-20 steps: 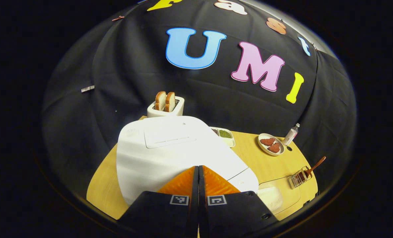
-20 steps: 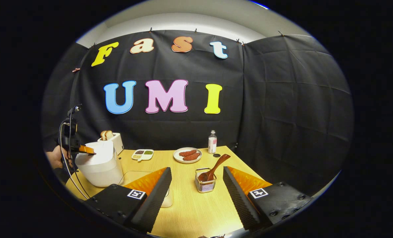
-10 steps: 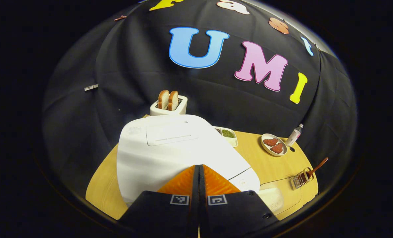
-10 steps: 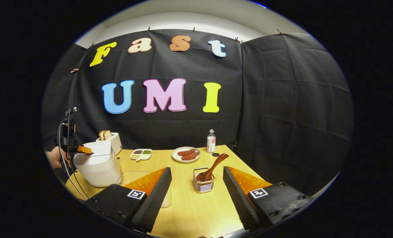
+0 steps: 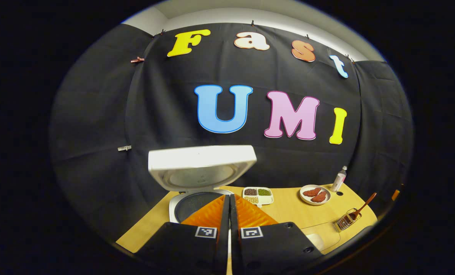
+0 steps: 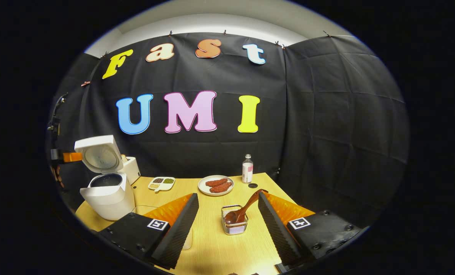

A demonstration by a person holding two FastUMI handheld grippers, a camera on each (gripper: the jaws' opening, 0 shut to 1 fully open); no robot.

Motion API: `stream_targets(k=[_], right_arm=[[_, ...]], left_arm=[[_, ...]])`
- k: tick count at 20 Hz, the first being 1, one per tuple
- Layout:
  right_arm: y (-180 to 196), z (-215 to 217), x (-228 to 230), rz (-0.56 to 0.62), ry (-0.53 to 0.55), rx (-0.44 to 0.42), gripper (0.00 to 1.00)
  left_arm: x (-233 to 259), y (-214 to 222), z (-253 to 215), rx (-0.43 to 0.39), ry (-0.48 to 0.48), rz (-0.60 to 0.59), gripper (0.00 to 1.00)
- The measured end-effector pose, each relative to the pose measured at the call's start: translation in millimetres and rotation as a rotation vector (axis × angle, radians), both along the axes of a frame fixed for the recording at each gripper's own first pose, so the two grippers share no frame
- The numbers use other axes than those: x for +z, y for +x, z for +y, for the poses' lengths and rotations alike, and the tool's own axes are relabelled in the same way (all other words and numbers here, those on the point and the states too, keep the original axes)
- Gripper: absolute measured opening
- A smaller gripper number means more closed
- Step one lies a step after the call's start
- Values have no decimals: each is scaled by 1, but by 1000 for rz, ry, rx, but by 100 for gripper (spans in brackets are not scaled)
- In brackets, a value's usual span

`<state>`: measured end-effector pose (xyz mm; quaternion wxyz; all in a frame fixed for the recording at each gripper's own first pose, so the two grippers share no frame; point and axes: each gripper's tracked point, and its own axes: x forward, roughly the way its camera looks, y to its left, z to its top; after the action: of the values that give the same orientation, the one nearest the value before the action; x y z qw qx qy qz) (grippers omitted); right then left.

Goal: Close the left gripper, press the button to open the rice cooker; take a wooden spoon from the chopstick holder with the right hand, scoop a spoonful of rice and pour it into the rice cooker, then put the wooden spoon back into the chopstick holder.

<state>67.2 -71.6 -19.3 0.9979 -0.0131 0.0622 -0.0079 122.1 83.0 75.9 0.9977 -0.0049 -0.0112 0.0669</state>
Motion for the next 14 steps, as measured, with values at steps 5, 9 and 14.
stream_targets(k=[5, 9, 14], right_arm=[[36, -17, -27, 71, 37, 24, 98], [62, -29, -61, 189, 86, 55, 98], [96, -52, -95, 296, 159, 37, 98]], left_arm=[[-25, -45, -42, -15, -21, 28, 43], [-49, -58, -65, -9, -132, 73, 97], [-64, -62, -80, 21, -144, 133, 96]])
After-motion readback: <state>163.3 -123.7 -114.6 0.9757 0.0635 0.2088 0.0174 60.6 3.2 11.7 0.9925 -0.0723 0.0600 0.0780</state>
